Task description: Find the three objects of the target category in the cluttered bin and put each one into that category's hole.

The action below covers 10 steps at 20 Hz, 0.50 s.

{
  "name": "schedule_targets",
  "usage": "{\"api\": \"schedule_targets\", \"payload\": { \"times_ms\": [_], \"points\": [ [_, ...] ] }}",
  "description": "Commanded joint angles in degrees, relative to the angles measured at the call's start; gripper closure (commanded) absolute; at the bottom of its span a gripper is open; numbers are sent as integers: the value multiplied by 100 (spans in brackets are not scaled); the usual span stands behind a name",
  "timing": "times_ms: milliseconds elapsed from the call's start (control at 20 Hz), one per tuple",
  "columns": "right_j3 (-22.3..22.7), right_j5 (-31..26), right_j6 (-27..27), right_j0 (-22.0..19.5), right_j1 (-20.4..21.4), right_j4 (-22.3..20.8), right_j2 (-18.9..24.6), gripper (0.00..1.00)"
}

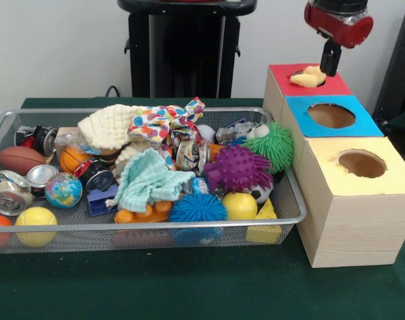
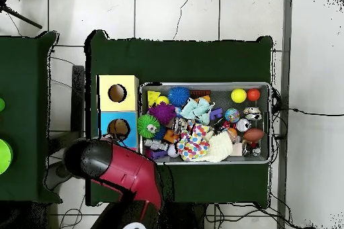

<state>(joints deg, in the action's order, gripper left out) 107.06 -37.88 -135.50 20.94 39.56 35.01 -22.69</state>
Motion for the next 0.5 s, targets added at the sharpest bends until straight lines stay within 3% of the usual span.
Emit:
{"api": "schedule_targets", "payload": {
  "times_ms": [50,500],
  "points": [
    [1146,57,-672,-141,365,-103,247,100],
    [2400,1502,206,-868,748,39,980,100]
  ]
}}
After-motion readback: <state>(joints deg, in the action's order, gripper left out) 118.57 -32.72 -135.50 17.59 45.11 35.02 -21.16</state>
